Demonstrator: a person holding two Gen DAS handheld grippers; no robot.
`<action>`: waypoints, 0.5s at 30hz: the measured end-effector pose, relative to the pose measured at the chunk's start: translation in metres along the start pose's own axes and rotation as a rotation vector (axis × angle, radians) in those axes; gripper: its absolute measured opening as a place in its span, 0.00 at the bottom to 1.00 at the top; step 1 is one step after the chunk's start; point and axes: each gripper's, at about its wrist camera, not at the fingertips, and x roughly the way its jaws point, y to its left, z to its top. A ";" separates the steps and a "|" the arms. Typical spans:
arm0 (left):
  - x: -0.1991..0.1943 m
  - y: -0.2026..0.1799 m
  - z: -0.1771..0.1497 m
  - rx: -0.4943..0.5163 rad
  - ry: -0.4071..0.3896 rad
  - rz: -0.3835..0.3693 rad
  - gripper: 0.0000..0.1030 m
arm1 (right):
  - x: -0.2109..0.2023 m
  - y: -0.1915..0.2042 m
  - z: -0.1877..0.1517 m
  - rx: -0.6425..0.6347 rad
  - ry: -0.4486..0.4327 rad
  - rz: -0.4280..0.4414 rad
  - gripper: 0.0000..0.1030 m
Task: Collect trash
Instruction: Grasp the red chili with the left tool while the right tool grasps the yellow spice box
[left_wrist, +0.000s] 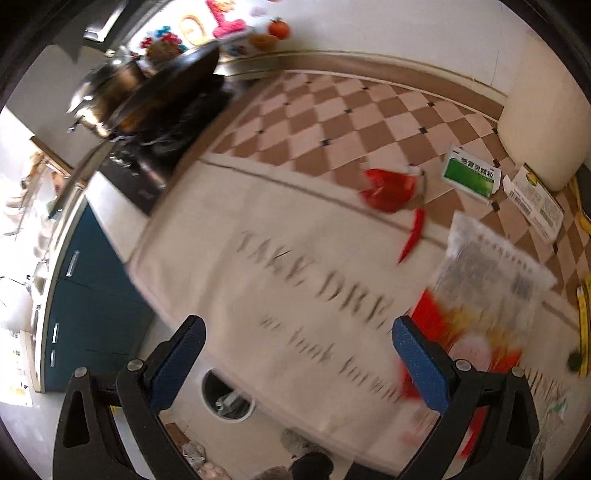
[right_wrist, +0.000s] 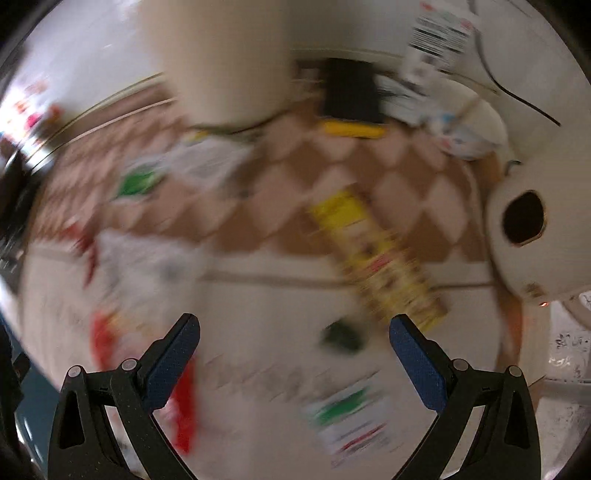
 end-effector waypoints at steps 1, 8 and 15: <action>0.007 -0.005 0.007 -0.001 0.016 -0.014 1.00 | 0.008 -0.011 0.009 0.022 0.002 -0.019 1.00; 0.059 -0.051 0.048 0.071 0.107 -0.224 0.90 | 0.055 -0.024 0.038 0.023 0.060 -0.096 0.97; 0.084 -0.089 0.074 0.184 0.124 -0.268 0.43 | 0.075 -0.031 0.047 -0.001 0.061 -0.108 0.87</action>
